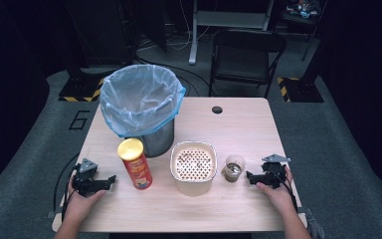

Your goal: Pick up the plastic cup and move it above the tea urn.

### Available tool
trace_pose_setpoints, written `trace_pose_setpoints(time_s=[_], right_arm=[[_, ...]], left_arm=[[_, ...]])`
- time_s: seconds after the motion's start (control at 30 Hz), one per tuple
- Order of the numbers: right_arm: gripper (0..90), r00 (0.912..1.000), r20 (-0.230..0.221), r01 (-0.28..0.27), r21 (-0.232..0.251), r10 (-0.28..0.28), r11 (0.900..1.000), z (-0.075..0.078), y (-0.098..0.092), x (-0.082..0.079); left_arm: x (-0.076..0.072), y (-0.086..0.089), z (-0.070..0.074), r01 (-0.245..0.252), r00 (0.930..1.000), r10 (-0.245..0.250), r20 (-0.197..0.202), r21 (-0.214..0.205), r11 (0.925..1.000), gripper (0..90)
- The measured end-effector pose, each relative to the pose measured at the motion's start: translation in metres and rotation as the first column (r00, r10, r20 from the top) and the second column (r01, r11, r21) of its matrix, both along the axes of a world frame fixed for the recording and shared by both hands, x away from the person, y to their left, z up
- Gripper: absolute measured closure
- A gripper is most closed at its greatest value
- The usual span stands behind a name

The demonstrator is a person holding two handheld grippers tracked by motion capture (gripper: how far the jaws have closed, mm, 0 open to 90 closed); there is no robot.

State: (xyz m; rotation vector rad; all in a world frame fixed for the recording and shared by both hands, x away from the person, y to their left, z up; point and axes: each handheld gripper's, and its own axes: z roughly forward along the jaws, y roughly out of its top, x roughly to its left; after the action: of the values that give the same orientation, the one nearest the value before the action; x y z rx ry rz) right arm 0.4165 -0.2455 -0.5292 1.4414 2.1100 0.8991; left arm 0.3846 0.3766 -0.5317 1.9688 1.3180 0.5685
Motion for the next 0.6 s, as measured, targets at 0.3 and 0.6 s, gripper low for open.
trace_pose_setpoints(time_s=[0.3,0.6], right_arm=[[0.0,1.0,0.002,-0.009,-0.002,0.009,1.0,0.0,-0.0008,0.0002],[0.1,0.9998,0.001,-0.022,-0.002,0.022,0.9998,0.0002,-0.0021,-0.0001]], left_arm=[[0.0001,0.0,0.0002,-0.002,1.0,0.002,0.001,0.004,1.0,11.5],[-0.0001,0.0,0.0003,-0.004,1.0,0.004,0.002,0.007,1.0,11.6]])
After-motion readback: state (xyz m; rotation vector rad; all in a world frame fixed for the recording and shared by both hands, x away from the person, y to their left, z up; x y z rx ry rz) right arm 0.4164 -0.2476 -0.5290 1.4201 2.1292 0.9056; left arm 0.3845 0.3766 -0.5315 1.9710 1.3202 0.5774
